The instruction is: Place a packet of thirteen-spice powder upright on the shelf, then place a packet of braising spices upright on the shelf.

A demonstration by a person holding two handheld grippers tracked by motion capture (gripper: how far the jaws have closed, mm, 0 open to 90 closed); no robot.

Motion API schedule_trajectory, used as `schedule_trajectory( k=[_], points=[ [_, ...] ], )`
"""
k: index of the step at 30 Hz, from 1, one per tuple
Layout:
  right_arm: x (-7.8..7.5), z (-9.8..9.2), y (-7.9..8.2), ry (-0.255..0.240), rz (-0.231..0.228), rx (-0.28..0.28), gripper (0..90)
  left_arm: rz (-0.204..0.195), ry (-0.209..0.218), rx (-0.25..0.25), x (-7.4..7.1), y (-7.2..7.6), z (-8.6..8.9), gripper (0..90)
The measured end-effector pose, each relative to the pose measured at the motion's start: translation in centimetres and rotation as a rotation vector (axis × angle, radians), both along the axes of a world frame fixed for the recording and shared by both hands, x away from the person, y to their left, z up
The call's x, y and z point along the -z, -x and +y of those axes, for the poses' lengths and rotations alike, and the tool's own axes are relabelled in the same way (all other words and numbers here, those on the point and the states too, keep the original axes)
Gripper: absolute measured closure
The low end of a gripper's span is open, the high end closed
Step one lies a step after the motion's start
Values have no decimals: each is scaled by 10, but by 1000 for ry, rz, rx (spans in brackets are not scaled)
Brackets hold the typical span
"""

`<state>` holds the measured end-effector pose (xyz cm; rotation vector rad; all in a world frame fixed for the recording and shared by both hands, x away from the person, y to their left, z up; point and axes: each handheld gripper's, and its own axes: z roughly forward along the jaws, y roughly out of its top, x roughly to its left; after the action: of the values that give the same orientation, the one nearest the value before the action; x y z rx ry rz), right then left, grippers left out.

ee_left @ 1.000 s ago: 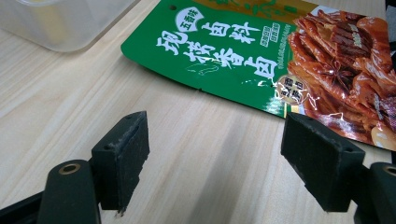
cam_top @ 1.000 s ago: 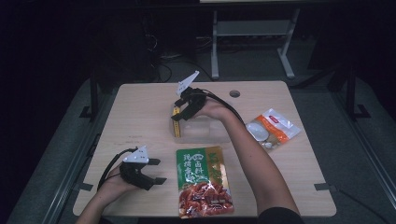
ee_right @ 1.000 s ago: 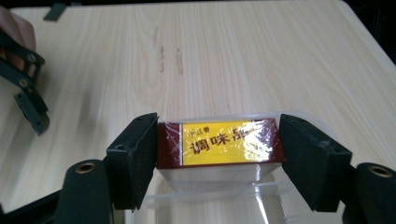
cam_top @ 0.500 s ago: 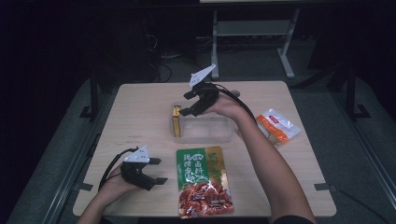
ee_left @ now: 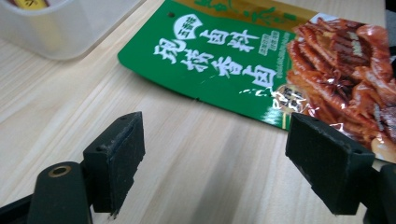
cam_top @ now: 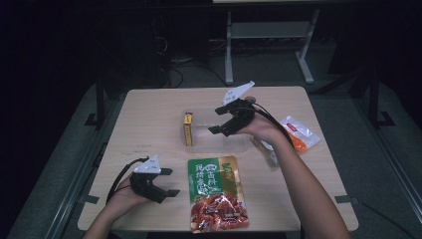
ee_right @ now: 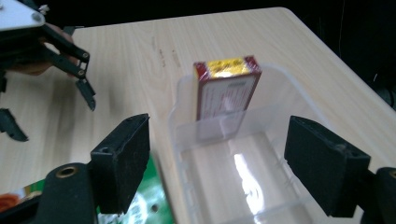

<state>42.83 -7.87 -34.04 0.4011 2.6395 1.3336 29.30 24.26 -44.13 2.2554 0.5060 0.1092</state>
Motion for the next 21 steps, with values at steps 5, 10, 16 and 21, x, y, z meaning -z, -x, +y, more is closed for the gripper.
schedule_trajectory(
  k=[5,10,16,21],
  points=[
    [8,-15,20,11,7,34,216,0,10,1,1,2,-2,189],
    [21,-32,38,24,20,79,215,-6,15,-4,0,2,-2,189],
    [30,-48,52,-5,5,105,219,5,22,-25,0,1,-3,176],
    [39,-62,66,-12,0,147,227,-9,22,-38,-3,2,-3,173]
  ],
)
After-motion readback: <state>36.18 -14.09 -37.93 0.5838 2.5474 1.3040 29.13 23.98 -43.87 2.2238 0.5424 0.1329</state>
